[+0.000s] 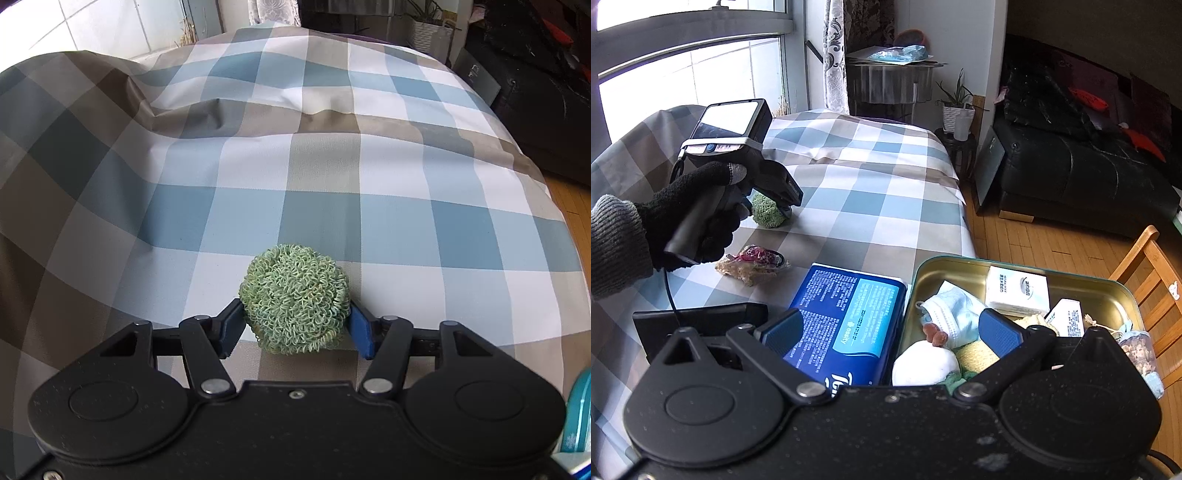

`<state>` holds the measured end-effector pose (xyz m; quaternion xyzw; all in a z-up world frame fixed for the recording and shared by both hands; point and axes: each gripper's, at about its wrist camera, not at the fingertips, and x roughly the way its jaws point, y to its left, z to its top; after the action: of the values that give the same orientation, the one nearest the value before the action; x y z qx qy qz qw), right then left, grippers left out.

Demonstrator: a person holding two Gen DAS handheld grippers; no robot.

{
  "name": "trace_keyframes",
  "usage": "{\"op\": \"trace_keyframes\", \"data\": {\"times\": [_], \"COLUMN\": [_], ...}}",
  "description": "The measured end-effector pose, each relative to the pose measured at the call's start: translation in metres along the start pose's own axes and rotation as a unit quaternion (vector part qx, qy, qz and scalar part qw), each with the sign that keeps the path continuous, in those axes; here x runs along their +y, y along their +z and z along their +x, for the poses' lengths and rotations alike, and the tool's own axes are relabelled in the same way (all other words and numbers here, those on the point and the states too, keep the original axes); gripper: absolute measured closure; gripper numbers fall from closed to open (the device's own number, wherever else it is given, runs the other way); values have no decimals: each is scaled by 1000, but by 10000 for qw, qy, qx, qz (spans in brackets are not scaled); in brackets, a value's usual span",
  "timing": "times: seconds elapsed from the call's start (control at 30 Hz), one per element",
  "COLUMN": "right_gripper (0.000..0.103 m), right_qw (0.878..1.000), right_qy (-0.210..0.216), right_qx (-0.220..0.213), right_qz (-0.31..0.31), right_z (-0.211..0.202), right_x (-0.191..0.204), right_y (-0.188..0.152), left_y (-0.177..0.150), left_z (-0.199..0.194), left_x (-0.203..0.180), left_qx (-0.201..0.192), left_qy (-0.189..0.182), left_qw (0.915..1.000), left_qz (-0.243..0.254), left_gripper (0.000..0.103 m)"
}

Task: Organize soft objects
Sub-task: 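Grasp the green knitted ball with the left gripper, then grasp the lace hair accessory with pink bow using right gripper while left holds the ball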

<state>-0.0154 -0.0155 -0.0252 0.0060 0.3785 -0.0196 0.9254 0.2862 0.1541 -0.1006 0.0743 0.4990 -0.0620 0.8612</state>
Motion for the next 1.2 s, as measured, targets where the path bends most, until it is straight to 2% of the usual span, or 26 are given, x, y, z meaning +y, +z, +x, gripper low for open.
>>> {"op": "trace_keyframes", "data": {"times": [0.13, 0.37, 0.67, 0.73, 0.9, 1.07, 1.2], "right_gripper": [2, 2, 2, 2, 2, 2, 2], "right_qw": [10000, 9998, 9995, 9992, 9959, 9891, 9830], "right_qy": [73, 197, 269, 350, 606, 924, 943], "right_qx": [-9, 26, 111, 156, 269, 648, 812], "right_qz": [-35, -11, -135, -148, -622, -951, -1347], "right_z": [0, 2, 17, 25, 54, 98, 131], "right_x": [3, 10, 39, 51, 90, 126, 154], "right_y": [-1, -1, 19, 28, 52, 74, 82], "left_y": [-7, -26, -41, -40, -37, -37, -37], "left_z": [-18, -43, -42, -39, -42, -42, -41], "left_x": [17, 62, 85, 86, 92, 93, 94], "left_qx": [-61, -180, -379, -355, -378, -310, -307], "left_qy": [-97, -237, -317, -374, -424, -412, -333], "left_qw": [9998, 9995, 9987, 9986, 9984, 9987, 9990], "left_qz": [164, 96, 97, 114, -3, -37, -38], "left_gripper": [47, 47, 47, 47, 47, 47, 47]}}
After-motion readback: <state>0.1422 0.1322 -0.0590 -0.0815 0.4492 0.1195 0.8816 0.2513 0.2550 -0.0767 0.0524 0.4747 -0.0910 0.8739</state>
